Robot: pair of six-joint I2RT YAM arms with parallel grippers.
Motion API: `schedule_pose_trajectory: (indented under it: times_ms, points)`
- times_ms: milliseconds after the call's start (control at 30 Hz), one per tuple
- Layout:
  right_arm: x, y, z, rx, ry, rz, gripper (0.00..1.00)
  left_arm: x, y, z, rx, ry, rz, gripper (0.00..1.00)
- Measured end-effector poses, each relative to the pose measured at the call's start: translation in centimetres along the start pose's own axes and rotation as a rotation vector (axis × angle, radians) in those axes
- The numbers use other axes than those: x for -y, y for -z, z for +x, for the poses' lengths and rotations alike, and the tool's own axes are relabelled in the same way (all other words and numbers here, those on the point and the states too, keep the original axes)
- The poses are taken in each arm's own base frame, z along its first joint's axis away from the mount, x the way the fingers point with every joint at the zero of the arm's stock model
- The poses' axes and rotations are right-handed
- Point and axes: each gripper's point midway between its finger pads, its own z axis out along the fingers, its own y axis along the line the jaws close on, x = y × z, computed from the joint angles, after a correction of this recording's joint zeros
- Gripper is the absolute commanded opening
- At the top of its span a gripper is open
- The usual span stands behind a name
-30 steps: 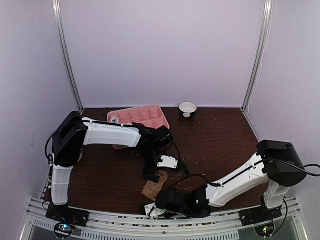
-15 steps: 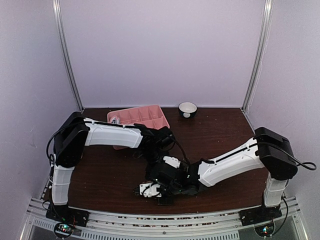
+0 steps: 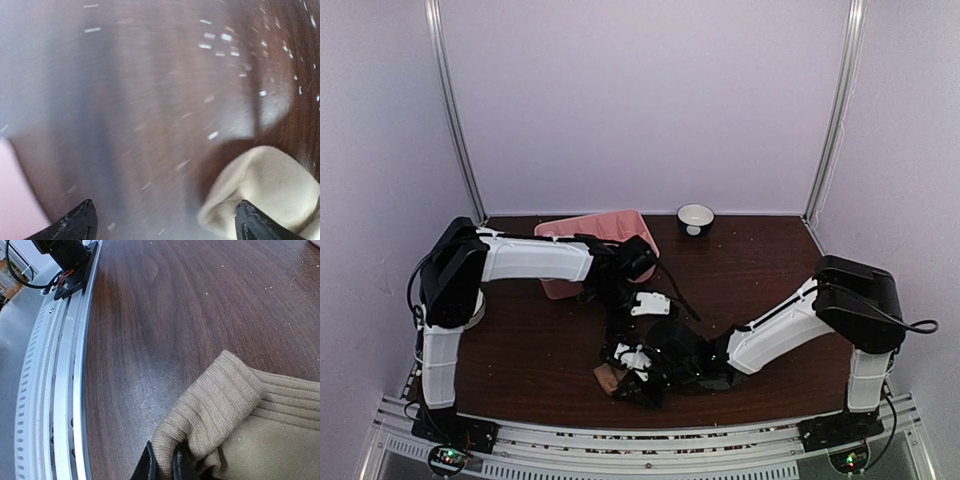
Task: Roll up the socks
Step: Roll the sock at the center of the board.
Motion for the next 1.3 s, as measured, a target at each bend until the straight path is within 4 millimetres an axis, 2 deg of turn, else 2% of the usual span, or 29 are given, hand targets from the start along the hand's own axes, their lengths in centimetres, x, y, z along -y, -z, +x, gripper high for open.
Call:
schedule_pose_trajectory:
  times_ms: [100,233,367,433,500,600,700,867,1000,1067,1133,1300]
  points:
    - [-0.3,0.1,0.2,0.046,-0.053,-0.042,0.00,-2.5,2.9,0.6,0.040,0.079,-0.059,0.98]
    - [-0.4,0.1,0.2,0.074,-0.099,-0.091,0.00,-6.7,8.8,2.2,0.139,0.221,-0.152,0.98]
    - [-0.4,0.0,0.0,0.072,-0.122,-0.143,0.00,-8.3,12.3,3.9,0.244,0.298,-0.074,0.98]
    - [-0.2,0.0,0.0,0.070,-0.142,-0.172,0.00,-8.4,12.5,4.8,0.266,0.293,-0.032,0.98]
    - [0.0,0.1,0.0,0.068,-0.162,-0.197,0.00,-6.8,11.8,5.6,0.276,0.260,0.022,0.98]
    - [0.5,0.4,0.0,0.069,-0.208,-0.228,0.00,-1.0,10.1,7.0,0.274,0.192,0.157,0.98]
    - [1.2,1.0,0.4,0.071,-0.289,-0.265,0.00,3.8,10.0,7.7,0.281,0.118,0.255,0.98]
    - [2.3,2.3,0.2,0.120,-0.424,-0.297,0.00,7.2,11.2,6.0,0.347,-0.039,0.271,0.98]
    - [2.7,2.6,-0.4,0.145,-0.501,-0.308,0.00,10.6,10.3,4.8,0.346,-0.157,0.286,0.98]
    - [2.9,2.7,-0.6,0.150,-0.527,-0.309,0.00,11.7,9.1,4.7,0.314,-0.189,0.282,0.97]
    - [2.9,2.7,-0.8,0.153,-0.539,-0.309,0.00,11.7,7.9,5.0,0.274,-0.182,0.274,0.91]
    - [3.0,2.5,-0.8,0.136,-0.558,-0.301,0.00,8.4,6.1,6.9,0.215,-0.076,0.208,0.67]
